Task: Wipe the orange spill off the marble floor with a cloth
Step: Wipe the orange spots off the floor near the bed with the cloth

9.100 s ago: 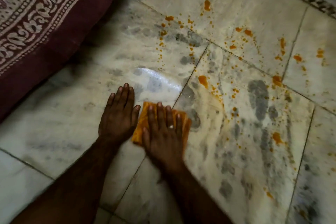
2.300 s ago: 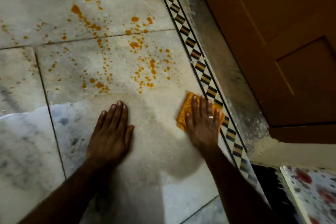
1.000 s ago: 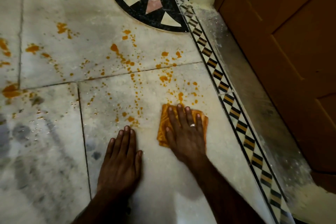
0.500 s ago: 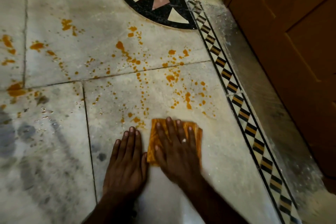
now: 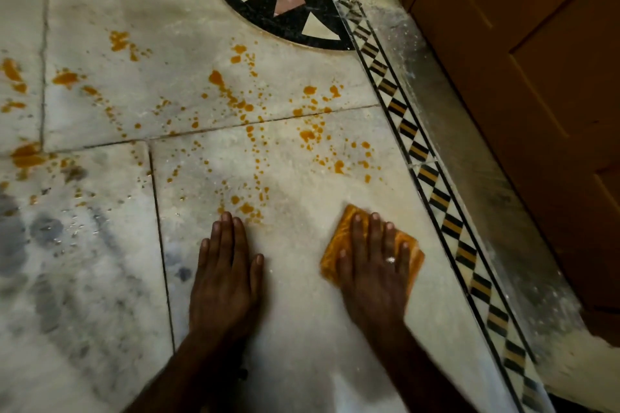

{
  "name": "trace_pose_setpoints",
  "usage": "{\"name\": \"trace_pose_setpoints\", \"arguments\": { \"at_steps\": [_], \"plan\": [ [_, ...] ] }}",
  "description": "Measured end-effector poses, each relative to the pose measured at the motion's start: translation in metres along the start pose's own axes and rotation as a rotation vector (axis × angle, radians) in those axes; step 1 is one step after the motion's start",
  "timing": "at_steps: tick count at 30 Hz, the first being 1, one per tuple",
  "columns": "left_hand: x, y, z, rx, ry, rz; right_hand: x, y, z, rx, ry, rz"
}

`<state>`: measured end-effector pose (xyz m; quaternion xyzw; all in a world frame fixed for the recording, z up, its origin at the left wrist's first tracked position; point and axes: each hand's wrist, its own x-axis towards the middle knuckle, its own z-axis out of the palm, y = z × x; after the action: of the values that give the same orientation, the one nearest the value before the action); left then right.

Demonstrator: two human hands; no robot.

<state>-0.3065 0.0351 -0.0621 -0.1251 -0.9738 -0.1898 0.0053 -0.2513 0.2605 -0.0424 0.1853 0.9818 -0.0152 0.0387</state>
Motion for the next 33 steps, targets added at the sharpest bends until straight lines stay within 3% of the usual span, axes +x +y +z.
{"name": "trace_pose_setpoints", "arguments": {
  "at_steps": [4, 8, 14, 19, 23, 27, 33],
  "plan": [
    [0.038, -0.002, 0.001, 0.074, 0.024, 0.03, -0.013, -0.042, 0.002, 0.009, 0.021, -0.245],
    [0.062, -0.01, 0.007, 0.107, 0.031, 0.049, 0.055, -0.059, 0.002, 0.021, 0.035, -0.399],
    [0.061, -0.011, 0.007, 0.112, 0.011, 0.04, 0.125, -0.01, -0.009, 0.012, -0.027, -0.15],
    [0.06, -0.01, 0.009, 0.113, 0.031, 0.019, 0.062, 0.012, -0.007, 0.033, -0.028, 0.077],
    [0.059, -0.01, 0.011, 0.104, 0.053, 0.02, 0.024, -0.033, -0.004, 0.035, -0.025, -0.061],
    [0.06, -0.011, 0.011, 0.105, 0.053, 0.028, 0.085, -0.061, -0.007, 0.048, -0.002, -0.275],
    [0.061, -0.012, 0.011, 0.099, 0.03, 0.017, 0.176, -0.021, -0.02, 0.008, -0.095, -0.096]
  ]
}}
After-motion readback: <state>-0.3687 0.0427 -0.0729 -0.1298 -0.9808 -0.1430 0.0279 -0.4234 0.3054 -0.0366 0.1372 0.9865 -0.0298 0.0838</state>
